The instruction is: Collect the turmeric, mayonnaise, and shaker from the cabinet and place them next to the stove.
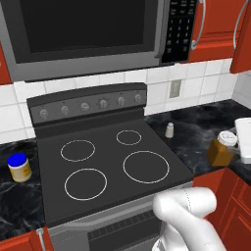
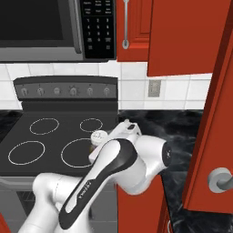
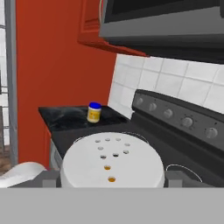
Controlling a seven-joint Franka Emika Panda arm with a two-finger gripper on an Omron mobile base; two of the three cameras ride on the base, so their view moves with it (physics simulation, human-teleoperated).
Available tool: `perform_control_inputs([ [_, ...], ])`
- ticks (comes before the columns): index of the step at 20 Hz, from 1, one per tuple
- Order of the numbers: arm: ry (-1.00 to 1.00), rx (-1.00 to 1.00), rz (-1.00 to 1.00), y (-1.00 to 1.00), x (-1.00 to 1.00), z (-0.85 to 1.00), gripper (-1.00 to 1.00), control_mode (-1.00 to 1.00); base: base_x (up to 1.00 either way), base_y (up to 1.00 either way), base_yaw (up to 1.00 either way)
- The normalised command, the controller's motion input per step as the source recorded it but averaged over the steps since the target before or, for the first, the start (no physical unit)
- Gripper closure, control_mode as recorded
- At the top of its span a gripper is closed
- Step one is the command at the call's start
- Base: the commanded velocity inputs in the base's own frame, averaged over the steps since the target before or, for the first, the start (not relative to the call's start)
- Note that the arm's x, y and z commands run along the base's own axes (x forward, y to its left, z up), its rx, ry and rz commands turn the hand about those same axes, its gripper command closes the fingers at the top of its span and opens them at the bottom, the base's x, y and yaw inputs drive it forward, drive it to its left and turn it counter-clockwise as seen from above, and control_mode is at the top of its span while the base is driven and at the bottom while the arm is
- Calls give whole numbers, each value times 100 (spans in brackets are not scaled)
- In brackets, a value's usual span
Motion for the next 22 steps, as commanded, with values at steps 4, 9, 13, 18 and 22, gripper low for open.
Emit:
perform_control_inputs([
  [4,0,0,1,-32,53,-37,100,-100,0,0,0],
  [9,0,0,7,-7,51,-35,100,-100,0,0,0],
  [13,0,-1,9,0,47,-46,100,-100,0,0,0],
  [18,0,0,10,0,50,-41,100,-100,0,0,0],
  [22,0,0,6,0,48,-26,100,-100,0,0,0],
])
